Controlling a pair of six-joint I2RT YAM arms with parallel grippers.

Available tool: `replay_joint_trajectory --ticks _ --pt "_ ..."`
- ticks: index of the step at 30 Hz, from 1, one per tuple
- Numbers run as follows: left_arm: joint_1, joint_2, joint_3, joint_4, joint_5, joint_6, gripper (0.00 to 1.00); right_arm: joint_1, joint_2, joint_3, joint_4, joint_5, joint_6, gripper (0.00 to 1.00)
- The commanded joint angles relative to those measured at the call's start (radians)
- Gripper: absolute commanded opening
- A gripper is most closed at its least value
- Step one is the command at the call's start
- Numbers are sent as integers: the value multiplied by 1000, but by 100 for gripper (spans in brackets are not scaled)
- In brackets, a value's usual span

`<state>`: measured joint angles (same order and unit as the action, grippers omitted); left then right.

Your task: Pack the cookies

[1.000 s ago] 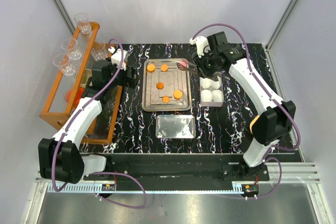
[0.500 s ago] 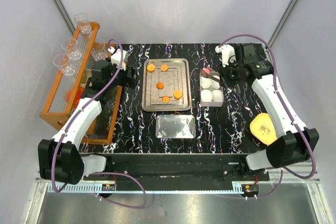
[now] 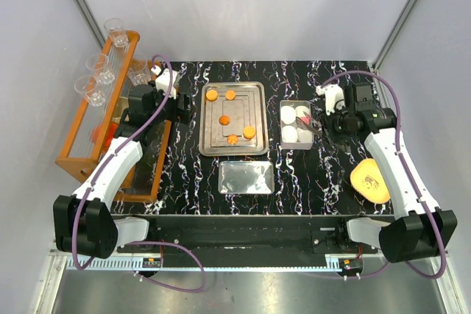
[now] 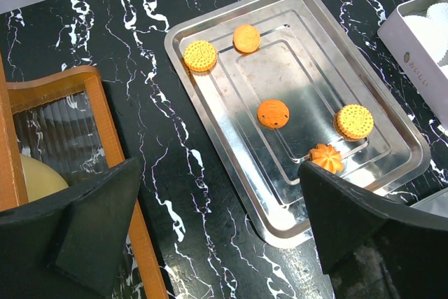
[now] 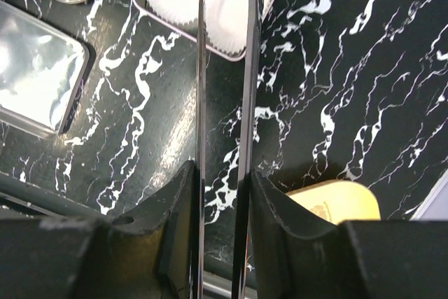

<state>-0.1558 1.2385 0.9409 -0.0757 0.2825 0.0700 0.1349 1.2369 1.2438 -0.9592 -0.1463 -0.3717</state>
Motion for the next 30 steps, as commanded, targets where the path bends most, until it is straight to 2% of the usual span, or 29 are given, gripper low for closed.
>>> replay_joint_trajectory --ticks 1,20,30 --pt "-4 -22 -7 56 9 -3 99 -8 -48 -36 4 11 -18 16" --pt "-4 -17 -10 62 6 -6 99 -23 -17 -116 60 36 -38 19" --pt "-4 -16 -10 59 6 -4 99 -32 1 -103 70 21 -41 32"
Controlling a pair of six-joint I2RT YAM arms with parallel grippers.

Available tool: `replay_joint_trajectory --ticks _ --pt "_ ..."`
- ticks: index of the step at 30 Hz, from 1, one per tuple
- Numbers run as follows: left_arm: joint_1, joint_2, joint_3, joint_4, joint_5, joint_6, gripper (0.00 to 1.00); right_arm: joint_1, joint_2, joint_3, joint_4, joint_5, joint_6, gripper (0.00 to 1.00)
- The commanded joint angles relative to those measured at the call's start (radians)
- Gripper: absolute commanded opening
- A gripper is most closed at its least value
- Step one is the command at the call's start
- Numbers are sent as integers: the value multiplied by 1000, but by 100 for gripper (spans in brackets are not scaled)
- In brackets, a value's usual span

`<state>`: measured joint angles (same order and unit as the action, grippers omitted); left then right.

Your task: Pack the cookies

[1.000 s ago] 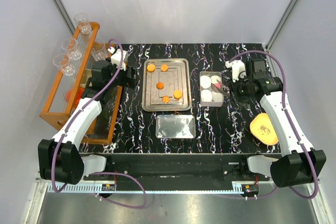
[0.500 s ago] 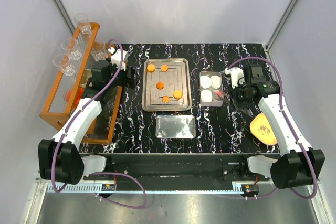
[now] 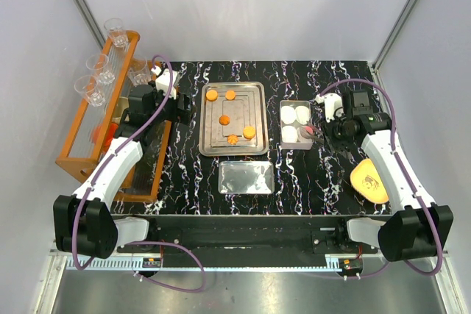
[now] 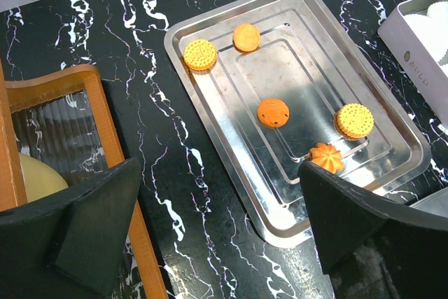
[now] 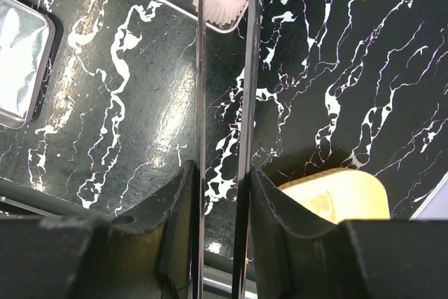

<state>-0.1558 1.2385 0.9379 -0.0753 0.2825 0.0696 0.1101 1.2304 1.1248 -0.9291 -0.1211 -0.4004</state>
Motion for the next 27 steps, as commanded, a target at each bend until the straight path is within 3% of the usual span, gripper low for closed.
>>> replay_joint_trajectory --ticks 1,4,14,27 --pt "-5 -17 -7 58 6 -4 99 -7 11 17 41 -5 -12 35" --pt "-4 -19 -7 58 4 -2 99 -9 14 17 45 -6 -9 42" --pt "-4 -22 -10 57 3 -1 99 -7 18 26 47 -9 -5 48" --pt "-4 -25 -7 54 1 1 99 -7 15 90 18 -83 8 47"
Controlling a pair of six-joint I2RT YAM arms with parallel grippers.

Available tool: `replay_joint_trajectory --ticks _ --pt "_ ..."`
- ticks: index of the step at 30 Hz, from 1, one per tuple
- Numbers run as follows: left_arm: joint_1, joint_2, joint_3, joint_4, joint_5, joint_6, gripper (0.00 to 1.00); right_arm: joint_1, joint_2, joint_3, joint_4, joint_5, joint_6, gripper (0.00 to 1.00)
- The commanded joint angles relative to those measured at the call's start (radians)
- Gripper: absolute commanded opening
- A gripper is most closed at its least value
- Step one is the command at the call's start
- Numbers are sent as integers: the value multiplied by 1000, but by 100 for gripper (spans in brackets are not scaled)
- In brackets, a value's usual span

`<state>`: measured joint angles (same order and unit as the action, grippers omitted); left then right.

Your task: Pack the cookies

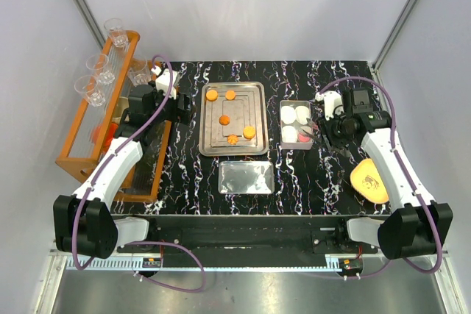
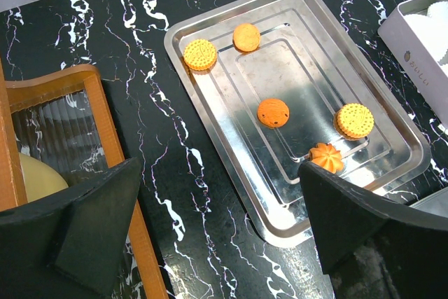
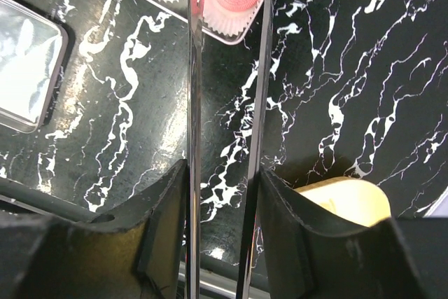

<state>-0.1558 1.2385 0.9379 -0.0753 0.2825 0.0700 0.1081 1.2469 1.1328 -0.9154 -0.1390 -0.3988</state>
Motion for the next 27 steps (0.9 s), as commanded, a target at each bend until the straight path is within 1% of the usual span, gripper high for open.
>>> replay_joint_trajectory --ticks 1,11,16,18,23,27 --pt "-4 -25 -7 55 1 -1 99 -5 2 93 0 -73 8 47" --pt "-4 -25 -1 52 -2 1 99 -5 85 278 -66 -212 41 46" --pt "-4 -22 -1 52 -5 1 99 10 138 346 -66 -228 49 45" --pt "-4 -19 -1 54 -5 -1 99 27 161 373 -57 -225 58 45" --pt "-4 -8 2 52 -5 -3 99 136 220 436 -34 -163 77 45" --pt "-4 -7 2 51 -11 -1 99 203 304 501 -25 -131 83 44"
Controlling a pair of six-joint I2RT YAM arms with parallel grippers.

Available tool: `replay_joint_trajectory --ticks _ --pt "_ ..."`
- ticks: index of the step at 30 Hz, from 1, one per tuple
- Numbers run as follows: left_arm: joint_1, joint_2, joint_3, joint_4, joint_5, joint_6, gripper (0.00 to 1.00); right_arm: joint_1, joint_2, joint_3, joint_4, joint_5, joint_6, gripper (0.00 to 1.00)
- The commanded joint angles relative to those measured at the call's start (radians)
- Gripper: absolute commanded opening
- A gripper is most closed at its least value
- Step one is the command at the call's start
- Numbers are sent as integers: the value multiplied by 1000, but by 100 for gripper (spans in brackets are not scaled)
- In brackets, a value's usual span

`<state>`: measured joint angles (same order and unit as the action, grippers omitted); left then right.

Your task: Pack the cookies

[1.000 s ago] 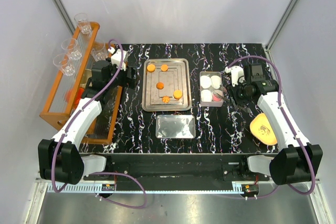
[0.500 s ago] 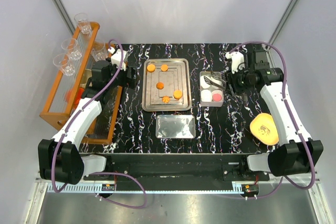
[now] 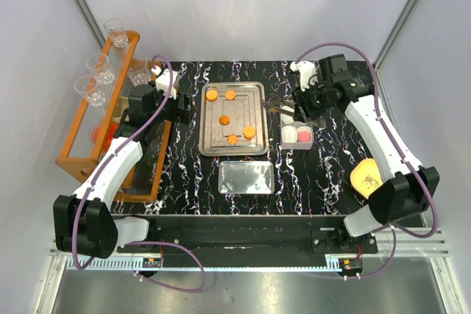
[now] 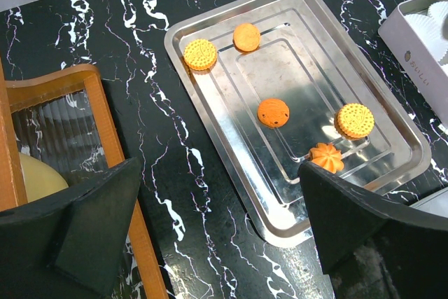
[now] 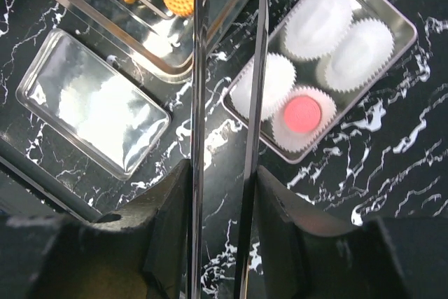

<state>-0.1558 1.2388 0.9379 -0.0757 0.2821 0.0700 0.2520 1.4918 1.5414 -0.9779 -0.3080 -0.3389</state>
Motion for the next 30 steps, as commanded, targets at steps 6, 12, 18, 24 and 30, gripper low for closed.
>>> replay_joint_trajectory --ticks 6,12,18,24,30 --pt "-4 -1 2 50 -23 4 99 139 189 183 51 60 23 45" --pt "-4 11 9 47 -31 5 99 182 312 269 68 60 17 44" --pt "-4 13 4 44 -38 14 99 201 326 253 67 49 3 43" --pt "-4 11 4 45 -43 16 99 210 282 166 76 63 -5 44" --pt "-5 14 1 47 -43 16 99 208 240 54 119 69 -2 45"
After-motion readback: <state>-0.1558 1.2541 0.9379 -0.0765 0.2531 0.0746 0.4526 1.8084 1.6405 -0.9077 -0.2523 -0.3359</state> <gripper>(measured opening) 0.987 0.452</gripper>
